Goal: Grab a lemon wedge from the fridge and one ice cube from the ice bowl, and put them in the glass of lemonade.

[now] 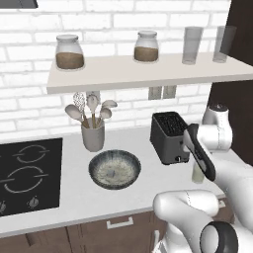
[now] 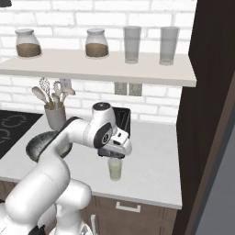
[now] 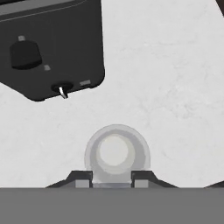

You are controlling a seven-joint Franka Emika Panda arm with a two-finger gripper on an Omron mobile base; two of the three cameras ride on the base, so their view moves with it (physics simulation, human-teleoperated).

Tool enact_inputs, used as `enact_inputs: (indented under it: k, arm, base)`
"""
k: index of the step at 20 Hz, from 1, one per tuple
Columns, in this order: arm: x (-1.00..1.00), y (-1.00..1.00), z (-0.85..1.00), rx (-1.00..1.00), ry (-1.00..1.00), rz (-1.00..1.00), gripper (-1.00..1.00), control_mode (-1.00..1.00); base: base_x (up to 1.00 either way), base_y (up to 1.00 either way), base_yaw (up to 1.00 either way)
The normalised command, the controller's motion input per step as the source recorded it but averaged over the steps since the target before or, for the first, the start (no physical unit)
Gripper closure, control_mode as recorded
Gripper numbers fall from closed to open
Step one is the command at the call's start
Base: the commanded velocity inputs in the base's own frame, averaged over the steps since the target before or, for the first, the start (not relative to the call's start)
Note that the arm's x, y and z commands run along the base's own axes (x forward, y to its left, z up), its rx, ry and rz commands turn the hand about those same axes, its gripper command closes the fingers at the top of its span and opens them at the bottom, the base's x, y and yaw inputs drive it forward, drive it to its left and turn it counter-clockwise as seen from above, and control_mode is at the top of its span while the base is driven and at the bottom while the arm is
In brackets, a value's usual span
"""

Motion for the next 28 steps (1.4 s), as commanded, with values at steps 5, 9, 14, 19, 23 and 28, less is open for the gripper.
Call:
enact_inputs:
  k: [5, 9, 14, 19, 23, 28]
  arm:
    - [0.13, -0.09, -0.25, 0.0, 0.0, 0.0, 1.0, -1.0]
    - [0.14, -0.11, -0.22, 0.0, 0.0, 0.0, 1.0, -1.0]
    - [0.14, -0.07, -0.18, 0.0, 0.0, 0.0, 1.0, -1.0]
    - [0.13, -0.04, -0.15, 0.0, 0.0, 0.0, 1.0, -1.0]
    - [0.03, 0.0, -0.01, -0.01, 0.0, 0.0, 1.0, -1.0]
    - [0.09, 0.0, -0.01, -0.04, 0.01, 0.0, 1.0, -1.0]
  base:
    - [0.0, 0.0, 0.0]
    - [0.0, 0.0, 0.0]
    - [0.0, 0.0, 0.0]
    - [0.0, 0.0, 0.0]
    - [0.0, 0.0, 0.0]
    - [0.0, 0.0, 0.0]
